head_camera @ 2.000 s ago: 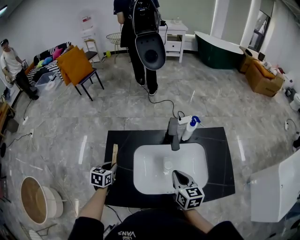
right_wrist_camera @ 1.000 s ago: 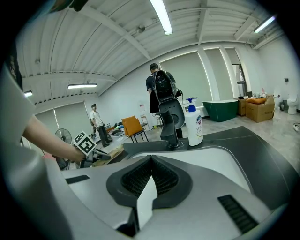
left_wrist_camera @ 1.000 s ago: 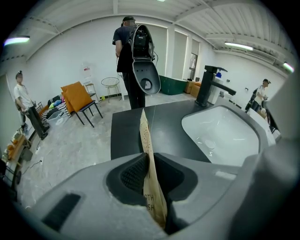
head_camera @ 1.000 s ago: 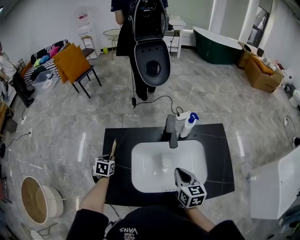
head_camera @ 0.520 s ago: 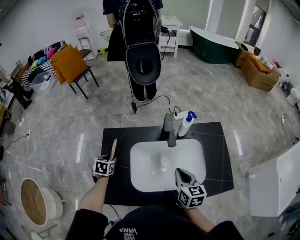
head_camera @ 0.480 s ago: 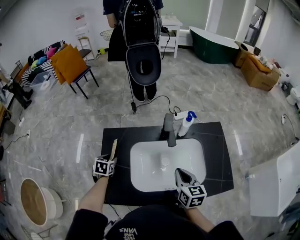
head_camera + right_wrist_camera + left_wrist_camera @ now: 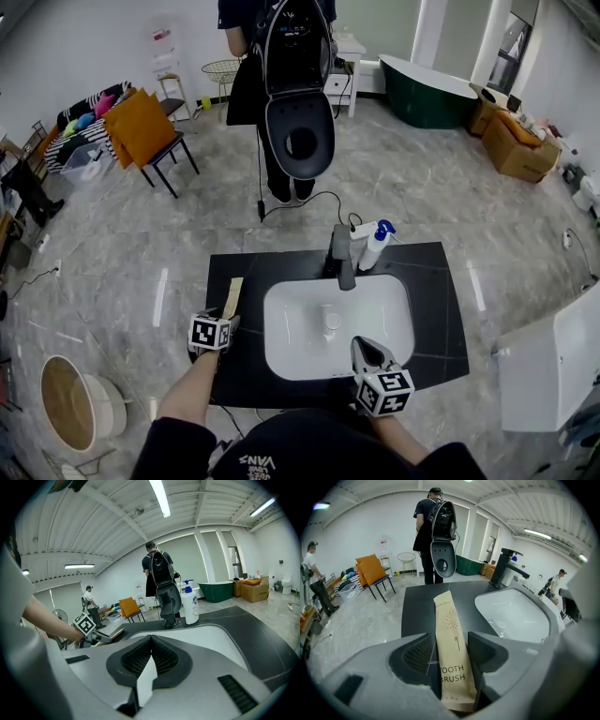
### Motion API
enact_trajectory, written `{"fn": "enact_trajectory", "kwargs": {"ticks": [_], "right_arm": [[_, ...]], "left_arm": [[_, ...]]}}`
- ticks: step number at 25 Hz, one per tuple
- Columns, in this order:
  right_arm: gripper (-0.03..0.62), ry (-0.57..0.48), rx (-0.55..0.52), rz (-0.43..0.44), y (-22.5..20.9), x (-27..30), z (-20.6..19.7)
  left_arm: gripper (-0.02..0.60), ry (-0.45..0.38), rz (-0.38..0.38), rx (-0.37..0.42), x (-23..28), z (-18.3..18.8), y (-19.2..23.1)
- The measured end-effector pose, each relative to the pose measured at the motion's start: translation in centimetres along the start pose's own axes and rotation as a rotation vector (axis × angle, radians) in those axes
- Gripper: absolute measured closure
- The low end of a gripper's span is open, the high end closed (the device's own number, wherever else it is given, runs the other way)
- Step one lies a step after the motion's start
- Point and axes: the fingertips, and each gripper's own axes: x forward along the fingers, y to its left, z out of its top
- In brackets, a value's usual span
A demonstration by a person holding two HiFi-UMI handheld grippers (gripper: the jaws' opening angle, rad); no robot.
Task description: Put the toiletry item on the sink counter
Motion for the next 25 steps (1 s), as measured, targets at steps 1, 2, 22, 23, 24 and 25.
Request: {"fn": "enact_trajectory", "kwargs": {"ticks": [1,2,22,23,24,25], "right_arm": [[0.594,-0.001,0.0,-0.002,0.1,-0.1,0.0],[0.594,-0.003,0.001,-0.004,0.2,-0.2,-0.1],[0.594,-0.033,0.009,-0.006,4.3,-3.0,-1.9],[0.594,-0.035,0.008,-0.005,4.6,-3.2,-2.0],[0.594,-0.036,0.007,-0.004,4.8,-3.4,-2.2],[0.594,-0.037,0.006,-0.004,5.1,-3.7,-2.4]], "left_arm": [[0.327,-0.003,-0.004,-0.003,-0.1,0.0,0.0],[0.32,-0.007,-0.008,-0.006,-0.1,-0.1,-0.1],[0.389,-0.31,-0.093,-0.108,-6.9,1.9,-0.7],[0.414,-0.332,-0.098,-0.109,-7.6,1.9,-0.8],[0.452,-0.358,-0.103,-0.112,-8.3,2.1,-0.9],[0.495,-0.386,-0.11,-0.117,-9.0,2.2,-1.1]]}}
